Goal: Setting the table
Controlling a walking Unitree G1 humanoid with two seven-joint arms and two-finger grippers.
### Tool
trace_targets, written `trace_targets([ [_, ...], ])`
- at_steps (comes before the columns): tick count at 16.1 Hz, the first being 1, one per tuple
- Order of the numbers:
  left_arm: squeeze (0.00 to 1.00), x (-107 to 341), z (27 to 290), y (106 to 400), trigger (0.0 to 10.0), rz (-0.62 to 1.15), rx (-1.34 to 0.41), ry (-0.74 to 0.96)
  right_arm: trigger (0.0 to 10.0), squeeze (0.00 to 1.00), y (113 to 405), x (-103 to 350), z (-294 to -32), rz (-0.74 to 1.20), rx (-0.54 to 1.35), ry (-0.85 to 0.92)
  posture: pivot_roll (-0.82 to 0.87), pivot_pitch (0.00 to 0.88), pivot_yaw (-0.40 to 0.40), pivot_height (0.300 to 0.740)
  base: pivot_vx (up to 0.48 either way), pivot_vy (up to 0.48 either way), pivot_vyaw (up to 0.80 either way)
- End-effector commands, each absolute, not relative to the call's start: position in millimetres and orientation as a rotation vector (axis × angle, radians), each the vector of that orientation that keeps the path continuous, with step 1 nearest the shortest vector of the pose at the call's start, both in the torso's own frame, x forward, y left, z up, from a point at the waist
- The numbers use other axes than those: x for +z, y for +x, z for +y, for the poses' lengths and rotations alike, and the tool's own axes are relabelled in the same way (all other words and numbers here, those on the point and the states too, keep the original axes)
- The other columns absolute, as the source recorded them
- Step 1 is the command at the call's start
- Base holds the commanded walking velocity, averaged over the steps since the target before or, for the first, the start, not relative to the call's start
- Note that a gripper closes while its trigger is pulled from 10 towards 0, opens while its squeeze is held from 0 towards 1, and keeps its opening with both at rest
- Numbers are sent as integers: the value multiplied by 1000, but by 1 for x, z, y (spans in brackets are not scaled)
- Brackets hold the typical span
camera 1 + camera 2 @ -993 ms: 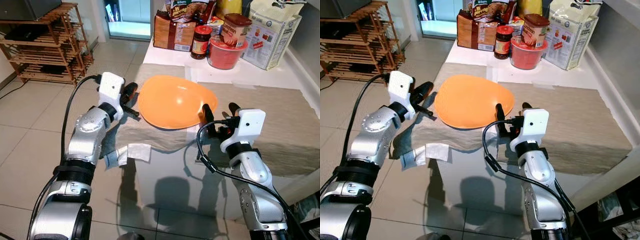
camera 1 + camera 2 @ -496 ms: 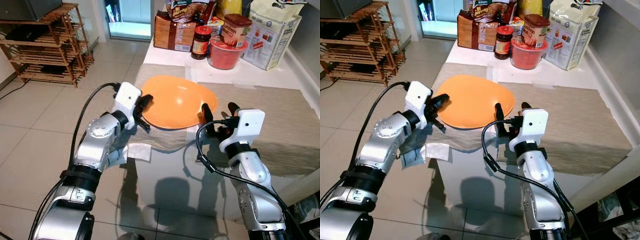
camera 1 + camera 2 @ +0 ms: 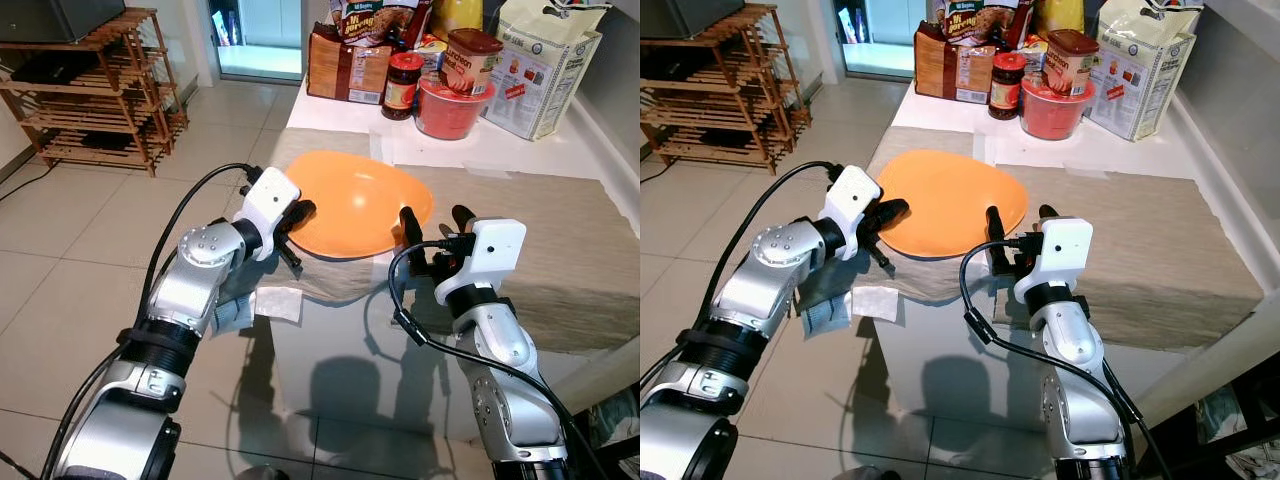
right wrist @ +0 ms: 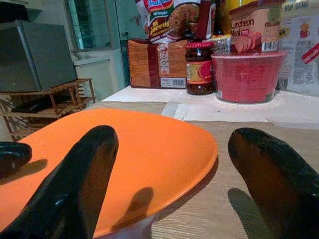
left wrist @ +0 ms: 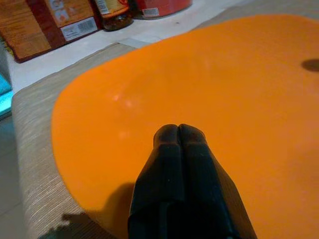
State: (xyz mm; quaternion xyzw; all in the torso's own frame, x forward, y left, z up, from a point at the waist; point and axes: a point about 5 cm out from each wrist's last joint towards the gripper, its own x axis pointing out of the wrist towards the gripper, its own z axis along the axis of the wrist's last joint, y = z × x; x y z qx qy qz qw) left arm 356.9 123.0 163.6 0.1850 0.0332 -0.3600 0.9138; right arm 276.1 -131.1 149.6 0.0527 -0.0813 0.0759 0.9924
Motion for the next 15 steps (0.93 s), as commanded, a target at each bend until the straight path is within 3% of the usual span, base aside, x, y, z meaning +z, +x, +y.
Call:
trace_targets([
  [1,0,165,118,357,10000,71,-792,428,10000,0,278,146,-133,-133,145,141,59,24,10,740,0,0,0],
  [15,0,150,107,345,10000,138,-981,466,10000,0,281,146,-132,-115,157,170,60,24,12,740,0,0,0],
])
